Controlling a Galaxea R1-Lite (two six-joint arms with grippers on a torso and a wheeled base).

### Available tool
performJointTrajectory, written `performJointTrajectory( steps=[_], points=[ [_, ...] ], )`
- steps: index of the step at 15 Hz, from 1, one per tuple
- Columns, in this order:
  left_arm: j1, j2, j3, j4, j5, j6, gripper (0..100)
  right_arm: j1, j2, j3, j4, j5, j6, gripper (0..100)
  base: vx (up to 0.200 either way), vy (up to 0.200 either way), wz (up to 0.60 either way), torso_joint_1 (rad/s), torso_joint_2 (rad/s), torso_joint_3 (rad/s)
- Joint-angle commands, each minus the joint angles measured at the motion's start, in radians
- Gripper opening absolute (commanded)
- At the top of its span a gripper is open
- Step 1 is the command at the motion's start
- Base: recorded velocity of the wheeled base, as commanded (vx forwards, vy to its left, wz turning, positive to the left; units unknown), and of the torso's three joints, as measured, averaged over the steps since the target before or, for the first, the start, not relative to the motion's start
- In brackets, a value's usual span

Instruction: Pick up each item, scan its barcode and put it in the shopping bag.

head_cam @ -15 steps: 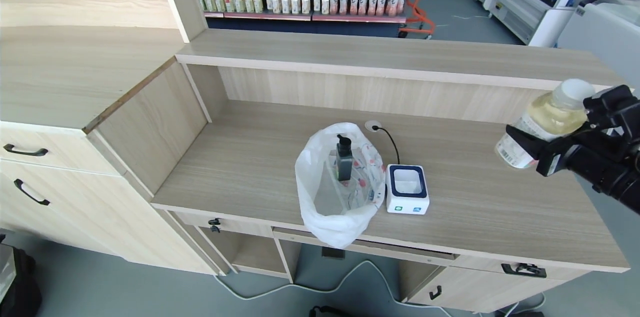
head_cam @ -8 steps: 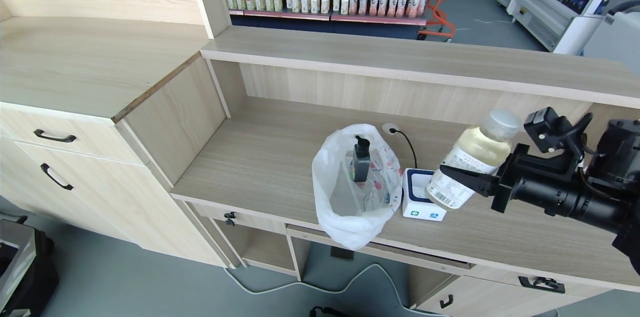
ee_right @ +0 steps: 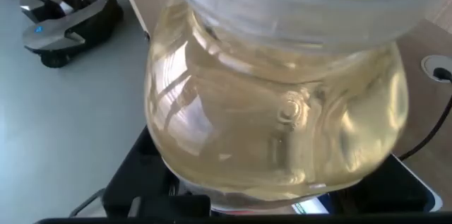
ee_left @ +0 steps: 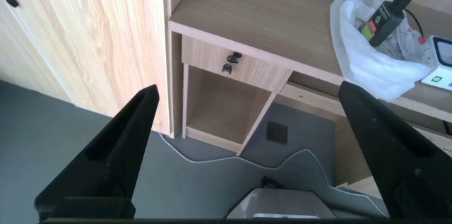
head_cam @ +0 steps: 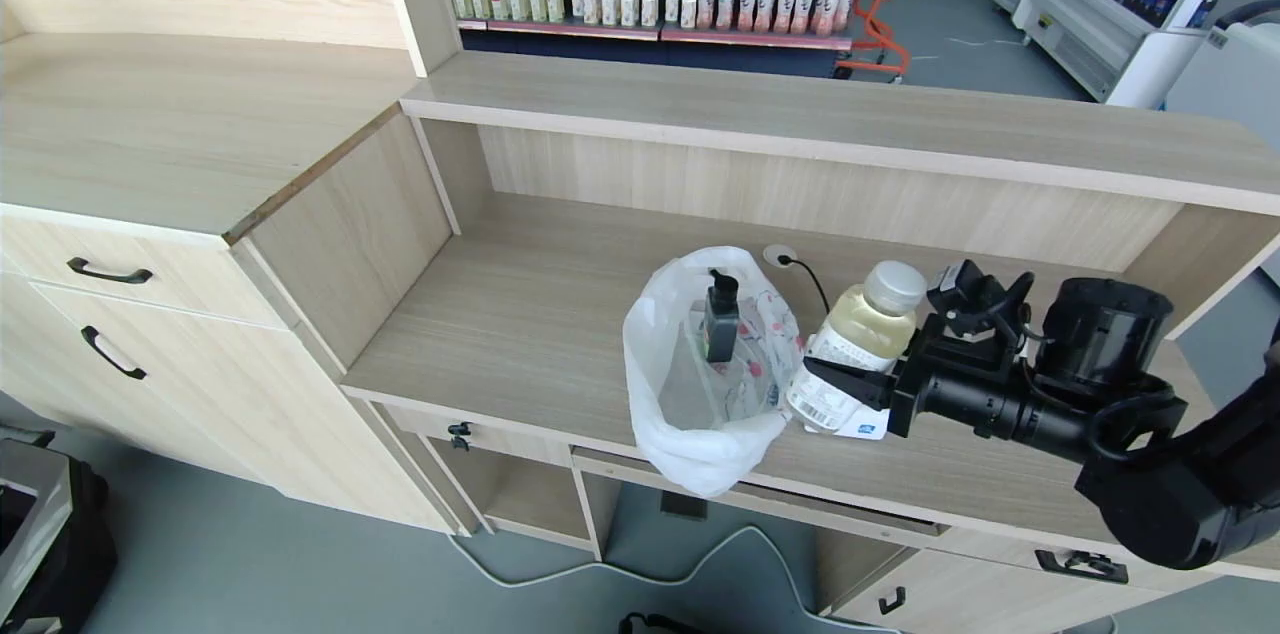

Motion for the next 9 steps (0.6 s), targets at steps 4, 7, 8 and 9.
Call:
performJointTrajectory(
  steps=[4,7,8,9],
  points=[
    [0.0,0.0,0.0,0.0,0.0,0.0,100,0.019,0.229,-0.082,-0.082,0.037,-0.085,0,0.0,0.0,0.0,0.0,0.0,0.0],
    [0.0,0.0,0.0,0.0,0.0,0.0,100,0.021,0.261,-0.09,-0.085,0.069,-0.107,0,0.0,0.0,0.0,0.0,0.0,0.0],
    [0.0,0.0,0.0,0.0,0.0,0.0,100,0.024,0.284,-0.11,-0.086,0.071,-0.125,0,0.0,0.0,0.0,0.0,0.0,0.0],
    [0.0,0.0,0.0,0.0,0.0,0.0,100,0.031,0.304,-0.148,-0.086,0.071,-0.141,0,0.0,0.0,0.0,0.0,0.0,0.0]
  ],
)
